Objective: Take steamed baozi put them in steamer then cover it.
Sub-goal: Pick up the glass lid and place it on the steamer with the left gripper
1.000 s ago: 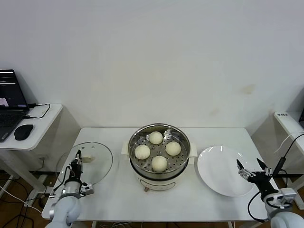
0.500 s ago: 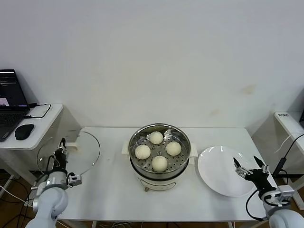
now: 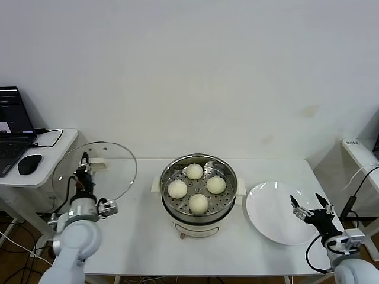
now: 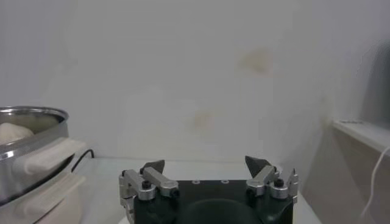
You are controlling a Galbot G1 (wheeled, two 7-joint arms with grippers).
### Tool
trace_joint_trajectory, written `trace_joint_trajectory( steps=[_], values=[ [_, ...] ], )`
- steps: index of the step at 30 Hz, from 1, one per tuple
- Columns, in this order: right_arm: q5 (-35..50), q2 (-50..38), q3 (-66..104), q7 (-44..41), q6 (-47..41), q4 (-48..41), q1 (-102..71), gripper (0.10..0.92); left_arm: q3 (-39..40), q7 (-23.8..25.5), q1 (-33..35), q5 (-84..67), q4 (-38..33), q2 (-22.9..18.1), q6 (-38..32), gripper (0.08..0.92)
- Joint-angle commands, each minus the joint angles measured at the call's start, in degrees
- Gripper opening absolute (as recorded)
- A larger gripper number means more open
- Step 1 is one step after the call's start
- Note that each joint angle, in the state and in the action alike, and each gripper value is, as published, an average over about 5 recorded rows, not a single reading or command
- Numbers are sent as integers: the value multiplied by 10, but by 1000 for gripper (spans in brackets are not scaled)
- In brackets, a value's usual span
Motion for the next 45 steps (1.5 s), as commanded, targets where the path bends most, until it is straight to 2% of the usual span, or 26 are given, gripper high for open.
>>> trace_joint_trajectory(
  steps=[1,10,23,45],
  values=[
    [-8,3,-2,-1,-2,-7,5,823,146,60,-46,45,-51,-55,78,140],
    [-13,0,-5,-4,-3,-21,12,823,217,67,-83,61,-8,-118,78,140],
    [-16,2,-11,-6,-1,-42,28,823,270,96,-93,117,20,-193,78,140],
    [-20,4,-11,-9,4,-57,30,823,306,116,-105,148,69,-248,79,140]
  ],
)
